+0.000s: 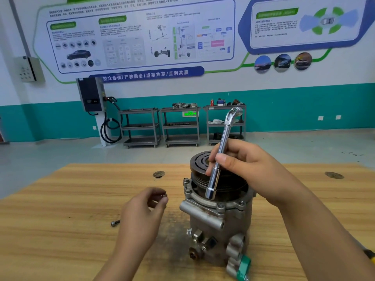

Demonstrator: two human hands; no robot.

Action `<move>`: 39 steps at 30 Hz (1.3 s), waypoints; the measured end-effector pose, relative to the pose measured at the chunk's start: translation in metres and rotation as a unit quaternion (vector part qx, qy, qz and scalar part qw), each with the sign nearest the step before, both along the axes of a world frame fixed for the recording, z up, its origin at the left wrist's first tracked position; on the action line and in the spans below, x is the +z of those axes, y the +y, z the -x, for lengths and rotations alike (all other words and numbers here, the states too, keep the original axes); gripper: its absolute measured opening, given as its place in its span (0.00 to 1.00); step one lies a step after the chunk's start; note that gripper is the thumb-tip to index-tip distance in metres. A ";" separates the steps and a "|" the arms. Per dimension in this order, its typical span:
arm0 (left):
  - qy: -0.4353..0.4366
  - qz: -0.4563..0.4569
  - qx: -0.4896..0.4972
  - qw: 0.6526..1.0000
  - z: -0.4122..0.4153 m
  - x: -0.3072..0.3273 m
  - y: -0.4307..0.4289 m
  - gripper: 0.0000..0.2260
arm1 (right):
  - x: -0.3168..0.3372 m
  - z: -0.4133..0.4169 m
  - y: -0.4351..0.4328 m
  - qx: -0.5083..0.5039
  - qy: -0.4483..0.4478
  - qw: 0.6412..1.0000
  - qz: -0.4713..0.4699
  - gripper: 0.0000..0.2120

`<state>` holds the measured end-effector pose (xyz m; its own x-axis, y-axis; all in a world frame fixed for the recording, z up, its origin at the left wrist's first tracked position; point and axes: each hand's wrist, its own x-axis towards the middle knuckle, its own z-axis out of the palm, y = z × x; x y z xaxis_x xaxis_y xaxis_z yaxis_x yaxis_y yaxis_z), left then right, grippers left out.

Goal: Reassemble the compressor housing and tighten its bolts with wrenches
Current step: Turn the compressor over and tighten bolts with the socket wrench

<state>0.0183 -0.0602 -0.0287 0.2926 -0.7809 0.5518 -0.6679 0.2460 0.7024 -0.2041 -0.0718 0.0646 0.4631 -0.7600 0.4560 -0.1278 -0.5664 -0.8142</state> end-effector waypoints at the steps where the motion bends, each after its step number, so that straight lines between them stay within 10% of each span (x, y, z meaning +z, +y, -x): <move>1: 0.041 0.023 -0.019 0.999 0.008 0.007 0.010 0.07 | 0.000 -0.001 0.000 -0.001 -0.007 1.000 0.003 0.05; 6: 0.190 0.056 -0.172 0.965 0.052 0.029 0.050 0.08 | -0.002 -0.002 -0.002 -0.001 -0.056 0.998 0.012 0.08; 39: 0.077 0.053 -0.131 0.987 0.081 0.023 0.042 0.15 | 0.002 -0.001 -0.001 0.035 -0.174 0.983 0.044 0.11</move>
